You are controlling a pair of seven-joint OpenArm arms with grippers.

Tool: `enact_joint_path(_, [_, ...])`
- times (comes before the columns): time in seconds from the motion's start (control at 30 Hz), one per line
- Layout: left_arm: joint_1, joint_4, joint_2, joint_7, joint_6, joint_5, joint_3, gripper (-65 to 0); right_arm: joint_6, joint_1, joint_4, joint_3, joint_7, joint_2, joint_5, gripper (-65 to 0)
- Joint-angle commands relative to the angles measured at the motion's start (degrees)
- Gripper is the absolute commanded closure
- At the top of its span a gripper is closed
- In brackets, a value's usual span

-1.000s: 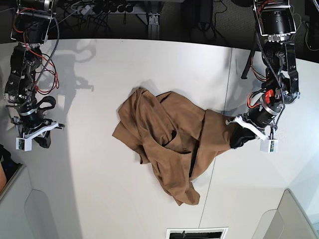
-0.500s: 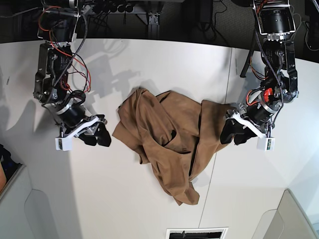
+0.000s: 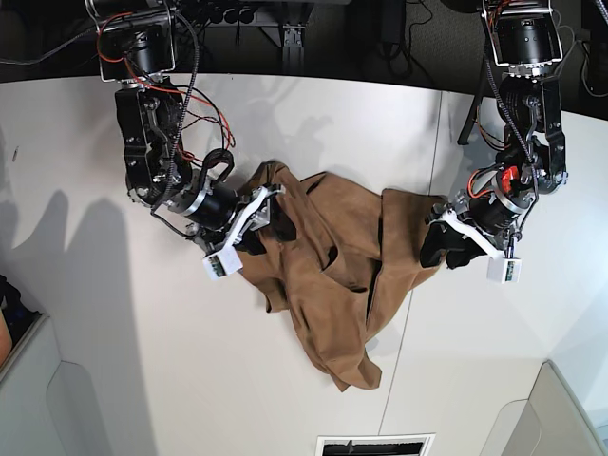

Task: Layout the t-shirt on the table in an organized manner, then fold the t-shirt properly

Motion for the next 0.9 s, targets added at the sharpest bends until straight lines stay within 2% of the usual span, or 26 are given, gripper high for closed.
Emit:
enact_joint_path(0.0, [-0.28,0.81,-0.61,-0.94,-0.79,-0.87,0.35,-37.8,-0.44,1.25,1.22,-1.31,1.27,-0.04,-0.81,-33.0])
enact_joint_path(0.13, [1.36,0.81,-0.61,-1.01,-0.79,1.14,4.13,-37.8,-3.63,1.29,1.22,-4.98,1.51,-0.02,-6.29,-32.2])
enact_joint_path(0.17, [1.51,0.81,-0.61,-1.03,-0.79,2.14,5.33,-37.7,-4.81,1.33,1.22,-5.40,1.84,-0.02,-7.19,-29.2])
enact_joint_path(0.23, [1.53,0.81,-0.61,-1.40,-0.76,4.59,7.48,-36.9,-6.95,1.46,1.22,-5.51,2.64,-0.02,-8.48,-16.0])
enact_joint_path(0.27, [1.53,0.81,-0.61,-2.16,-0.79,5.73,8.22,-34.0,-8.15,1.55,1.22,-5.51,3.13,0.00,-9.07,-8.3])
enact_joint_path(0.3, [1.55,0.81,-0.61,-2.95,-0.79,6.62,8.70,-28.5,-9.31,1.57,1.22,-5.51,3.74,0.00,-10.08,-1.3])
enact_joint_path(0.33, [1.55,0.81,-0.61,-3.56,-0.79,7.45,8.87,-21.4,-9.51,1.60,1.22,-5.49,4.81,0.02,-11.17,0.0])
enact_joint_path(0.43, [1.46,0.81,-0.66,-4.70,-0.79,8.28,8.68,-2.7,-9.44,1.92,1.25,-4.96,6.97,0.00,-13.25,0.0])
enact_joint_path(0.47, [1.33,0.81,-0.66,-4.66,-0.79,8.28,8.66,0.0,-9.44,2.29,1.25,-4.57,7.19,0.02,-13.27,0.0])
enact_joint_path(0.53, [1.16,0.81,-0.68,-4.63,-1.95,8.28,8.66,0.0,-9.46,3.21,1.46,-3.02,7.26,0.02,-13.22,0.0])
enact_joint_path(0.6, [1.05,0.81,-0.83,-4.63,-5.79,8.04,8.57,0.0,-9.44,3.76,2.73,-0.57,7.26,0.02,-13.22,0.0])
enact_joint_path(0.67, [1.05,0.83,-0.81,-4.63,-8.15,6.38,7.72,0.0,-9.31,3.76,5.46,2.69,7.21,0.04,-13.20,0.0])
enact_joint_path(0.8, [1.07,0.83,-0.81,-4.57,-10.05,1.81,2.80,0.0,-8.44,3.76,11.78,10.21,6.73,0.37,-12.50,0.0])
enact_joint_path(0.87, [1.03,0.83,-0.81,-3.43,-10.95,-0.63,-0.20,0.0,-8.13,3.76,14.16,13.42,4.57,1.20,-10.56,0.0])
